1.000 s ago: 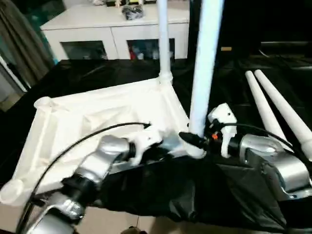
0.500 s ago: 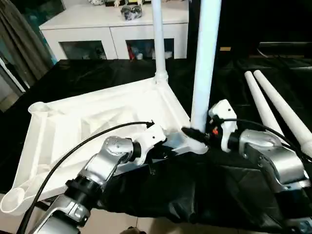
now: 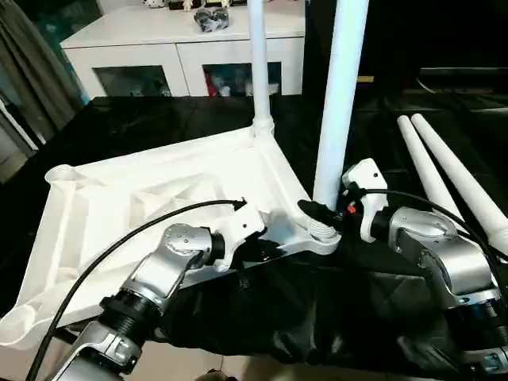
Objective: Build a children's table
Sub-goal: Insert table leg to table base
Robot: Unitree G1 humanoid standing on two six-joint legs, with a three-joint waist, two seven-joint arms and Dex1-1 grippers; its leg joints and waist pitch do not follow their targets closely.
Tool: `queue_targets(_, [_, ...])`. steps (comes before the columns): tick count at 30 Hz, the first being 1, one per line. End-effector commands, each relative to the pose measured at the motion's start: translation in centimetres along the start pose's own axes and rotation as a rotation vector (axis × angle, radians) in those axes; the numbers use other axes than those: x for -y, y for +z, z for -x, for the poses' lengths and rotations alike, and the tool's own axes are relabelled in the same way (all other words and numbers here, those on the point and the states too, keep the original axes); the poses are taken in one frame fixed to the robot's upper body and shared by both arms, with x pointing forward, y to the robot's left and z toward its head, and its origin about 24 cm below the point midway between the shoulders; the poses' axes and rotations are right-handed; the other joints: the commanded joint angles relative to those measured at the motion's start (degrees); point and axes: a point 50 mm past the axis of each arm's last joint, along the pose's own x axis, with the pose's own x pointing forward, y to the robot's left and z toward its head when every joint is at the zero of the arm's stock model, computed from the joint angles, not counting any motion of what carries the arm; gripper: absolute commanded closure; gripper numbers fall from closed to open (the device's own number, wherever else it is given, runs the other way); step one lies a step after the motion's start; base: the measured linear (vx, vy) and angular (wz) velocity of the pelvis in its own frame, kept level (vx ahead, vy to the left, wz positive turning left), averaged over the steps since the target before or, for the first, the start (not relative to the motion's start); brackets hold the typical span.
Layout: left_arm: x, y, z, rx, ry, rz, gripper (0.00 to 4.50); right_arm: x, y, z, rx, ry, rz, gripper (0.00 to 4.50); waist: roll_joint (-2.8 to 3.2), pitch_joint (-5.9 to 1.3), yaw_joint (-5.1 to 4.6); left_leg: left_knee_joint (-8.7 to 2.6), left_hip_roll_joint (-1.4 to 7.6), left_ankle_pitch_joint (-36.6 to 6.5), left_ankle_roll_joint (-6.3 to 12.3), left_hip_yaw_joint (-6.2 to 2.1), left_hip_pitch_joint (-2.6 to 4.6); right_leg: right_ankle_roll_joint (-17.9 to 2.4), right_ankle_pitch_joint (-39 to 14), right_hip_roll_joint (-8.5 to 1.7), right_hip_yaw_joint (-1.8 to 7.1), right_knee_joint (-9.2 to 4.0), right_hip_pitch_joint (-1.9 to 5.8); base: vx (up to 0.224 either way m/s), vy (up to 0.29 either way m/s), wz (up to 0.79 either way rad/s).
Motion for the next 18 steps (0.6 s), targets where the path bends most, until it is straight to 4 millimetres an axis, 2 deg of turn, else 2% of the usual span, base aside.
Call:
queue_targets(1, [0.1, -0.7, 0.55, -0.011, -0.013, 0.011, 4.5, -0.25, -1.71, -0.03, -0.057, 0.004, -0.044, 2.59, -1.79, -3.23, 0.3, -4.22, 2.61, -12.8, 2.87, -1.17, 0.92, -9.8, -18.2, -3.71, 2.24, -4.97, 2.3, 0.0, 0.0, 0.0])
queue_targets(2, [0.09, -0.72, 0.56, -0.013, -0.013, 0.01, 4.5, -0.27, -1.73, -0.01, -0.057, 0.004, -0.045, 2.59, -1.86, -3.23, 0.28, -4.23, 2.63, -12.9, 2.85, -1.16, 0.96, -9.9, -18.0, -3.71, 2.26, -4.98, 2.3, 0.0, 0.0, 0.0])
queue_targets(3, [0.05, -0.73, 0.6, -0.014, -0.013, 0.01, 4.5, -0.31, -1.74, -0.01, -0.057, 0.005, -0.047, 2.59, -1.6, -3.29, 0.22, -4.24, 2.63, -12.9, 2.75, -1.19, 0.96, -10.0, -17.3, -3.67, 2.24, -4.92, 2.35, 0.0, 0.0, 0.0])
queue_targets(5, [-0.05, -0.64, 0.65, -0.014, -0.013, 0.009, 4.5, -0.38, -1.76, 0.07, -0.056, 0.006, -0.051, 2.59, -1.52, -3.25, 0.18, -4.27, 2.63, -13.3, 2.7, -1.18, 0.97, -10.2, -17.0, -3.65, 2.25, -4.96, 2.34, 0.0, 0.0, 0.0])
queue_targets(7, [-0.19, -0.66, 0.69, -0.018, -0.011, 0.007, 4.5, -0.43, -1.76, 0.14, -0.054, 0.005, -0.054, 2.59, -1.57, -3.29, 0.21, -4.29, 2.63, -13.4, 2.66, -1.21, 0.99, -10.2, -17.1, -3.72, 2.24, -4.91, 2.39, 0.0, 0.0, 0.0])
queue_targets(9, [-0.32, -0.69, 0.74, -0.022, -0.011, 0.007, 4.5, -0.46, -1.79, 0.3, -0.051, 0.003, -0.057, 2.59, -1.22, -3.29, 0.16, -4.32, 2.64, -13.6, 2.52, -1.27, 0.98, -10.3, -16.8, -3.68, 2.22, -4.9, 2.4, 0.0, 0.0, 0.0])
queue_targets(11, [-0.35, -0.67, 0.76, -0.023, -0.013, 0.005, 4.5, -0.47, -1.81, 0.37, -0.049, 0.002, -0.061, 2.59, -1.38, -3.28, 0.13, -4.37, 2.62, -14.0, 2.43, -1.27, 0.98, -10.3, -16.8, -3.65, 2.22, -4.92, 2.43, 0.0, 0.0, 0.0])
queue_targets(14, [-0.44, -0.51, 0.78, -0.021, -0.016, 0.002, 4.5, -0.41, -1.86, 0.51, -0.049, -0.003, -0.064, 2.59, -1.17, -3.23, 0.07, -4.41, 2.64, -14.7, 2.2, -1.27, 1.05, -10.4, -17.3, -3.69, 2.23, -5.02, 2.35, 0.0, 0.0, 0.0])
queue_targets(18, [-0.56, -0.5, 0.85, -0.022, -0.013, 0.001, 4.5, -0.47, -1.71, 0.65, -0.043, 0.0, -0.069, 2.59, -1.22, -3.2, 0.06, -4.48, 2.63, -15.1, 2.0, -1.29, 1.09, -10.3, -17.8, -3.67, 2.23, -5.06, 2.36, 0.0, 0.0, 0.0])
